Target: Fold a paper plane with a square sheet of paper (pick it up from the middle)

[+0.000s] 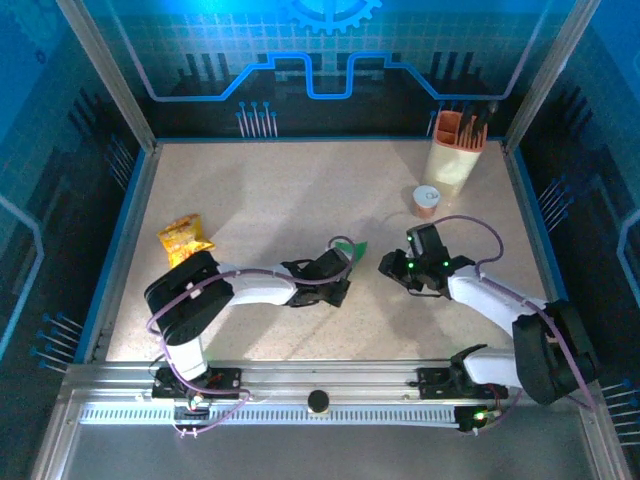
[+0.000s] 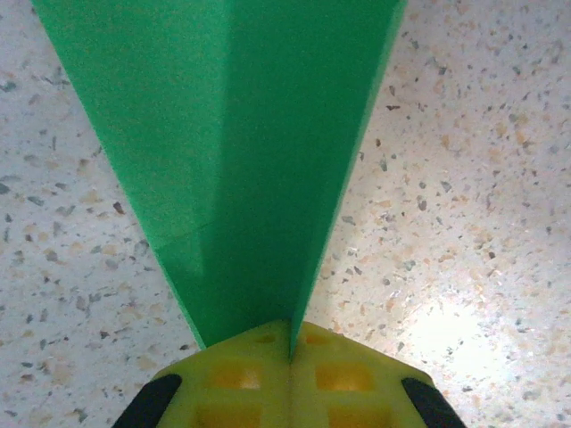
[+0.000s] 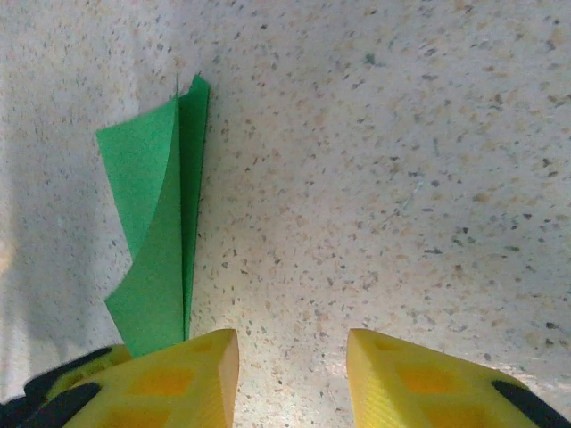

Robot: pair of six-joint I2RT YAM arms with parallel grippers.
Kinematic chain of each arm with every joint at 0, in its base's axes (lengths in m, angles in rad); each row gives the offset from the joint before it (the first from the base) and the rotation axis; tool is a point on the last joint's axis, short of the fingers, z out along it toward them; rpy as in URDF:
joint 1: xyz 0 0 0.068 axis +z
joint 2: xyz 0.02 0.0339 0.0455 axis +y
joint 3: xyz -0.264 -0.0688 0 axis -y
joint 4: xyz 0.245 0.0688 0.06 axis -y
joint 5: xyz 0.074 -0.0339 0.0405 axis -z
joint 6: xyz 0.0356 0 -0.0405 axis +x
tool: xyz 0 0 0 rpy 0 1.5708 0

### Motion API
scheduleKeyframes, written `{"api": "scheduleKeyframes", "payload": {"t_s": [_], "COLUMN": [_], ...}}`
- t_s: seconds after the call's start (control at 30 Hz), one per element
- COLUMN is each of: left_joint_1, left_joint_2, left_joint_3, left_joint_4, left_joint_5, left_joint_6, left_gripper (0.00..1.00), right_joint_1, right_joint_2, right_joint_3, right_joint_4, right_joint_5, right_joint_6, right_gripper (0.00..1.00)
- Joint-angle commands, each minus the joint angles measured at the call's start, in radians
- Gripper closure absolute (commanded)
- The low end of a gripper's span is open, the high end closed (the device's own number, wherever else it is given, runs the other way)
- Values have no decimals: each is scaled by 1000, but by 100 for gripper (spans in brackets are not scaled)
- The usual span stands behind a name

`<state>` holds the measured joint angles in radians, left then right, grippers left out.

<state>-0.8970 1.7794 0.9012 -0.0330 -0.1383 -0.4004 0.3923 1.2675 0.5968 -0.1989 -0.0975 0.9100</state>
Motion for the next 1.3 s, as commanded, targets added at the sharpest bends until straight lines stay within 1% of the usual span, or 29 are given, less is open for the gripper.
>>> {"api": "scheduleKeyframes", "payload": {"t_s": [0.0, 0.17, 0.4, 0.57, 0.67, 0.8, 0.93, 1.1, 1.27], "left_joint_1": [29, 66, 133, 139, 142, 152, 160, 175, 188], "left_joint_2": [16, 23, 29, 32, 39, 52, 52, 51, 54], "left_joint_3": [-75, -113, -180, -183, -183, -189, -207, -223, -225], "left_joint_4": [50, 101, 218, 225, 226, 241, 253, 268, 268], "left_joint_5": [185, 268, 399, 432, 450, 476, 485, 491, 497], "left_joint_6": [-51, -77, -119, -109, -112, -133, -142, -165, -185], "left_gripper": [94, 94, 94, 94, 94, 94, 94, 93, 93], "right_joint_1": [41, 69, 71, 75, 83, 86, 79, 53, 46], "right_joint_2": [-18, 7, 70, 154, 218, 305, 364, 428, 467], "right_joint_3": [-11, -12, -21, -24, -5, 16, 34, 42, 62], "right_joint_4": [34, 85, 221, 359, 408, 496, 534, 616, 616], "right_joint_5": [83, 35, -184, -298, -327, -357, -345, -377, -387], "right_joint_6": [-50, -77, -115, -99, -86, -47, -22, 21, 23], "right_gripper": [62, 65, 74, 82, 85, 86, 86, 86, 86]}}
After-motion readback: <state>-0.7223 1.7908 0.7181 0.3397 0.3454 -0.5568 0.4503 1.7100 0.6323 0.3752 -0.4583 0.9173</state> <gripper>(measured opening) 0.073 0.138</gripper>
